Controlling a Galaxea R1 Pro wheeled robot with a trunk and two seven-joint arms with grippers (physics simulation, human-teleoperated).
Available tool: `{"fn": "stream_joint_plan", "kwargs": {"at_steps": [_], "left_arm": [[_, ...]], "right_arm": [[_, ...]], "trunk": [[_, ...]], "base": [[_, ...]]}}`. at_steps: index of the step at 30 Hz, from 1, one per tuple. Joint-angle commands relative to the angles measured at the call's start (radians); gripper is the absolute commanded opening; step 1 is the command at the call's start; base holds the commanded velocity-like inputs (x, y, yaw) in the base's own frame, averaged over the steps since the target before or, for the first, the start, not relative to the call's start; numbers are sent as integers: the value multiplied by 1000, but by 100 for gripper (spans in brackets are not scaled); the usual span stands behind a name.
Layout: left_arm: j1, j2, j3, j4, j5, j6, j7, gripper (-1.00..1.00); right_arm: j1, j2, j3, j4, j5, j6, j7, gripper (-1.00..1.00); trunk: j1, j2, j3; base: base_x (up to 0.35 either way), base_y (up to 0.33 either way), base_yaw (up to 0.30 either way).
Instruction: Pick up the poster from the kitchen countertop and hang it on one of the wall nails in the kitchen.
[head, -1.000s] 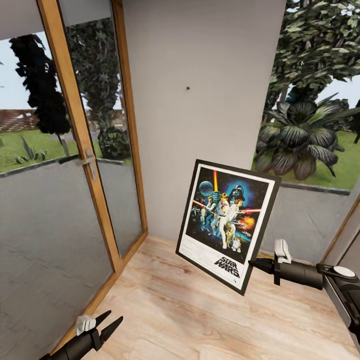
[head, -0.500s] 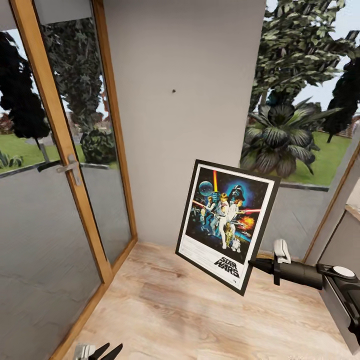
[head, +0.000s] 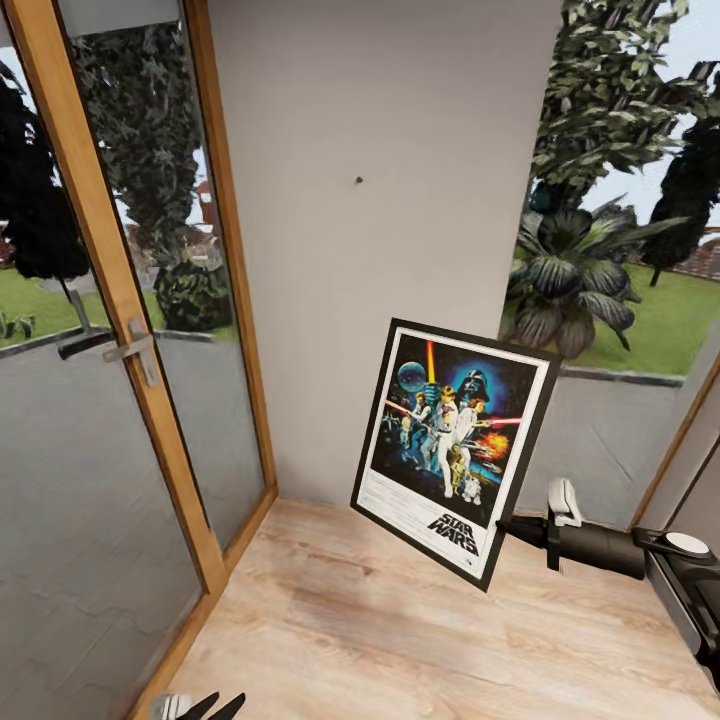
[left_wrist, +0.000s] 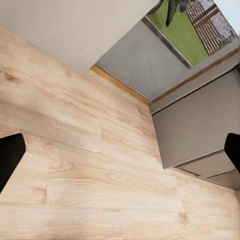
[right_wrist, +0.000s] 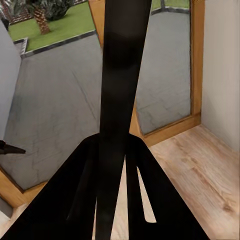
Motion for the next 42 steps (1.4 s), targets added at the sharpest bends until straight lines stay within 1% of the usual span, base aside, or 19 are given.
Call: {"fn": "stream_joint_plan", "kwargs": {"at_steps": [1, 6, 15, 19, 28, 34, 42], "left_arm": [[-1, 0, 0, 2, 1, -7, -2, 100], [-1, 0, 0, 2, 0, -7, 3, 100], [-1, 1, 1, 2, 0, -7, 5, 100], [-1, 1, 1, 2, -1, -7, 5, 100], [-1, 0, 0, 2, -1, -7, 5, 100], [-1, 1, 0, 2, -1, -7, 5, 100], [-1, 0, 0, 2, -1, -7, 5, 100]], "right_arm": [[-1, 0, 0, 0, -6, 15, 7, -100], [-1, 0, 1, 0, -6, 16, 7, -100], [-1, 0, 3, 0, -6, 17, 7, -100], [-1, 0, 2, 0, -6, 16, 7, -100], [-1, 0, 0, 0, -6, 16, 7, -100], [-1, 0, 1, 0, -6, 15, 7, -100], [-1, 0, 1, 0, -6, 15, 7, -100]], "trunk": [[1, -2, -2], [1, -2, -1], [1, -2, 2], [1, -2, 3], [1, -2, 3], [1, -2, 3], [1, -2, 3]], "base": [[289, 233, 0], [221, 188, -148], [26, 26, -287], [74, 145, -203], [154, 223, -33], [101, 32, -1], [296, 1, 0]]}}
